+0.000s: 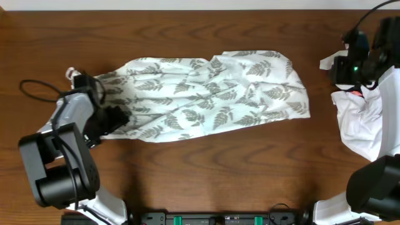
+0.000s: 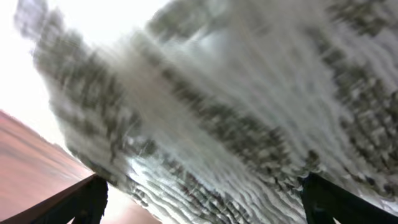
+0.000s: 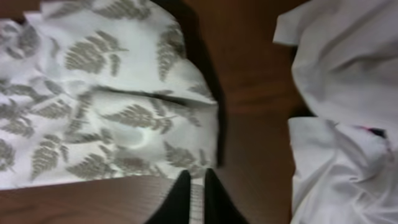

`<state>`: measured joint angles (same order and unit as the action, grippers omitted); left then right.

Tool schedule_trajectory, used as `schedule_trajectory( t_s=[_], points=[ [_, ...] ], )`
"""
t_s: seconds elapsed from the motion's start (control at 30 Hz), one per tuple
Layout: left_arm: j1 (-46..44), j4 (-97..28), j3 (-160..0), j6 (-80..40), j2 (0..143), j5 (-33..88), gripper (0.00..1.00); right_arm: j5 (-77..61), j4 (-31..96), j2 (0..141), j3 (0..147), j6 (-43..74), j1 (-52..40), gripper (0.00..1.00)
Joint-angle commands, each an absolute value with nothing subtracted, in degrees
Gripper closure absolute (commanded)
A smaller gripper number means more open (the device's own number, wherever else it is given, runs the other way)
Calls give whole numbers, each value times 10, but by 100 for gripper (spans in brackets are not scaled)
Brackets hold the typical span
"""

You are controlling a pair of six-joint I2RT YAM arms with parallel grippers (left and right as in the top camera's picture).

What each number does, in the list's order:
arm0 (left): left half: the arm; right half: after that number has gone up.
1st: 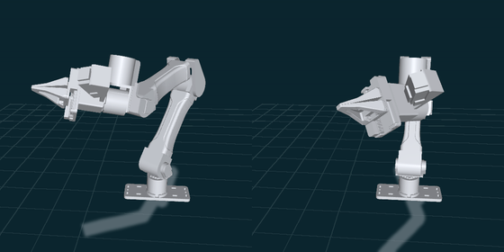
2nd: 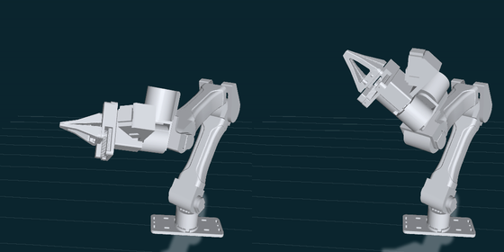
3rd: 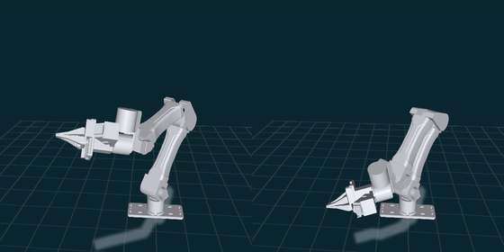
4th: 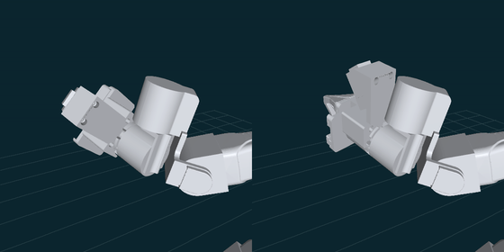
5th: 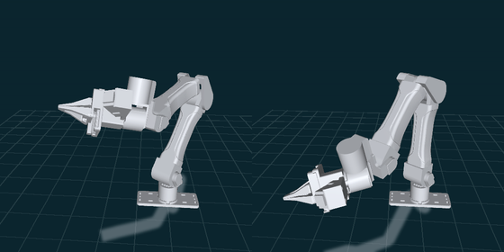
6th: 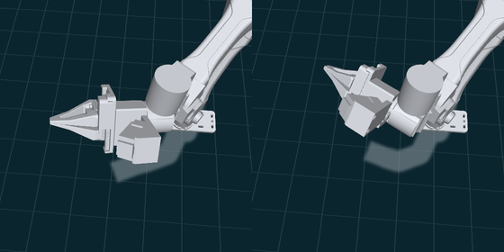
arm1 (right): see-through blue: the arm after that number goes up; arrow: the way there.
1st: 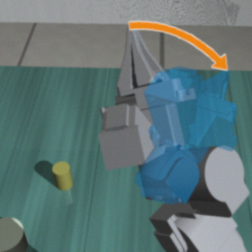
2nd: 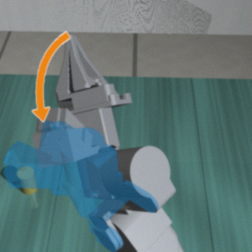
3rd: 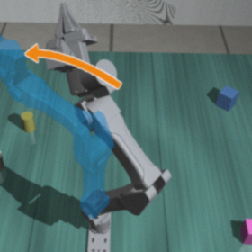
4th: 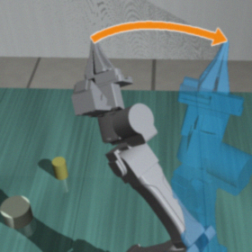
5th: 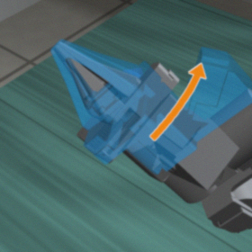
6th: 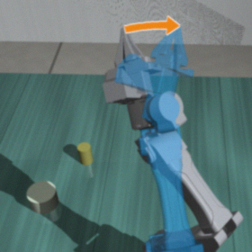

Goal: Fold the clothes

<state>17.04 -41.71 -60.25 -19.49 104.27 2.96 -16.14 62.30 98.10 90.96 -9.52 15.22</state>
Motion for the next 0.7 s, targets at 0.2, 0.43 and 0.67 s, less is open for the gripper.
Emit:
schedule_trajectory(
  t_s=[0.2, 0.43, 0.67],
  points=[
    [203, -363, -595, -211, 1056, 0, 0, -219, 594, 986, 769, -99, 123, 80],
    [211, -347, -595, -218, 1056, -1, 0, -186, 528, 986, 721, -108, 16, 69],
    [236, -343, -595, -228, 1056, 0, 0, -73, 478, 999, 714, -101, -110, 49]
  ],
)
